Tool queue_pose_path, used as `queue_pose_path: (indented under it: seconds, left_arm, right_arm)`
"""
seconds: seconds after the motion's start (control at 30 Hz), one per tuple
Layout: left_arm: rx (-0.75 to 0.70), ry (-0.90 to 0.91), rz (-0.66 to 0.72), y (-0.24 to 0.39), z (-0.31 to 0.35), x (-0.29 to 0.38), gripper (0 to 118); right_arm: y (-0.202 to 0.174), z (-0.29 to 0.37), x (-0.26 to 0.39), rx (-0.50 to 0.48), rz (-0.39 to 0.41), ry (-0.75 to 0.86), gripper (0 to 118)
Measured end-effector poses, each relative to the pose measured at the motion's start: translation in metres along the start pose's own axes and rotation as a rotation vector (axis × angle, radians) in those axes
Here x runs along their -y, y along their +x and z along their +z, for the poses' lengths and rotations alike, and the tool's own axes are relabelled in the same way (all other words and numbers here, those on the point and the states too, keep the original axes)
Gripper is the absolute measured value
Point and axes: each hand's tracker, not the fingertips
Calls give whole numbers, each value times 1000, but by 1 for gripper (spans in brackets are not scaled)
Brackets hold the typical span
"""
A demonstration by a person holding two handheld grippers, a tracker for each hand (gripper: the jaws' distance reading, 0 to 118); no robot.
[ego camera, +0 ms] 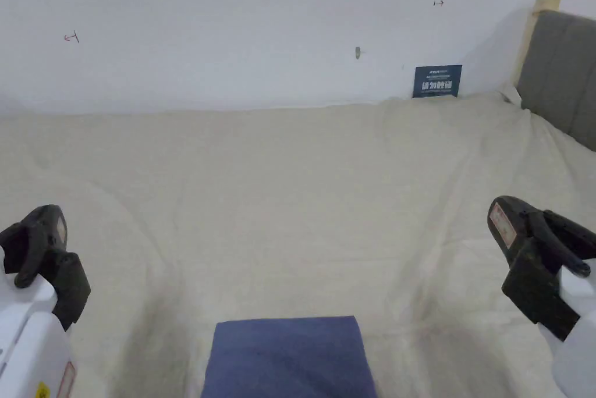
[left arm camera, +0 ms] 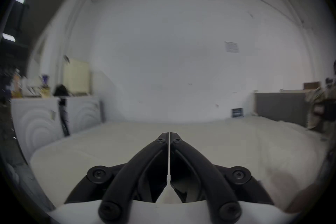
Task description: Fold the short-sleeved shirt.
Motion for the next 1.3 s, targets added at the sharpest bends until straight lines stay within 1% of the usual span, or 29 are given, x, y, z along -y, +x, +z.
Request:
queue_pose_path:
  seconds: [0.03,0.07,0.13,0.17,0.23,0.3,0.4,0.5,0.53,0.57,0.6,0.63,0.7,0.73,0.77,0.8,0.83,0.87,0.93,0.97,1.0,1.03,1.1,1.13,1.17,1.2,1.23,1.27,1.3]
  left_arm:
    - [10,7,2,-1,2,8,1]
    - [10,-4,3,3,3,15,1]
    - [1,-40,12,6,6,23,1]
    - [17,-62,31,7,7,26,1]
    - [28,-81,36,11,6,30,1]
    - [26,-86,20,15,6,32,1]
    - [34,-69,5,19,6,29,1]
    - [39,-43,-12,20,7,24,1]
    - [45,-40,-17,20,7,21,1]
    - [50,-38,-23,19,7,19,1]
    - [54,-41,-28,16,7,18,1]
    - [70,-55,-30,13,6,16,1]
    - [136,-131,-24,8,0,17,1]
    - [175,-180,-13,4,-3,19,1]
    - [205,-220,-3,1,-5,23,1]
    - [205,-242,0,0,-6,27,1]
    - [188,-252,1,-1,-5,32,1]
    - [184,-255,4,-4,-3,36,1]
    - [180,-288,28,-8,-1,45,1]
    - [174,-312,47,-10,-2,49,2]
    - [179,-329,69,-13,-2,51,1]
    - [206,-357,98,-17,-6,53,1]
    - [357,-490,167,-28,-31,55,1]
    - [477,-623,237,-36,-50,62,1]
    - [587,-795,331,-39,-72,74,3]
    - [667,-961,435,-42,-87,87,7]
    - [756,-1081,581,-44,-103,108,10]
    - [832,-1154,708,-46,-114,126,14]
    - [877,-1145,783,-48,-125,141,14]
  right_arm:
    - [-2,-3,8,18,14,-29,0]
    - [-2,-6,17,52,-4,-76,0]
    - [2,-4,29,107,-94,-123,0]
    - [6,-4,33,129,-107,-133,0]
    - [10,-3,36,148,-88,-134,0]
    - [14,-3,31,149,-90,-132,0]
    - [19,-2,24,176,-106,-117,0]
    - [22,-6,12,166,-129,-113,0]
    - [21,-8,5,154,-134,-117,0]
    - [21,-14,-1,104,-142,-131,0]
    - [20,-25,-8,24,-139,-190,0]
    - [16,-40,-15,-70,-120,-287,0]
    - [3,-73,-17,-235,-50,-505,0]
    - [-5,-92,-13,-322,-23,-650,0]
    - [-15,-114,2,-400,-15,-848,0]
    - [-23,-128,16,-446,-9,-1006,0]
    - [-33,-140,36,-456,6,-1147,0]
    - [-43,-147,57,-453,53,-1254,0]
    - [-61,-150,91,-438,205,-1316,0]
    - [-70,-145,107,-423,270,-1337,0]
    - [-73,-146,118,-406,291,-1364,0]
    - [-75,-149,130,-386,290,-1401,0]
    - [-74,-153,142,-386,245,-1391,0]
    - [-72,-156,141,-380,233,-1384,0]
    - [-70,-159,139,-380,217,-1394,0]
    - [-68,-160,138,-383,203,-1404,0]
    - [-63,-161,139,-387,193,-1405,0]
    - [-61,-161,140,-393,184,-1403,0]
    - [-59,-160,141,-398,175,-1400,0]
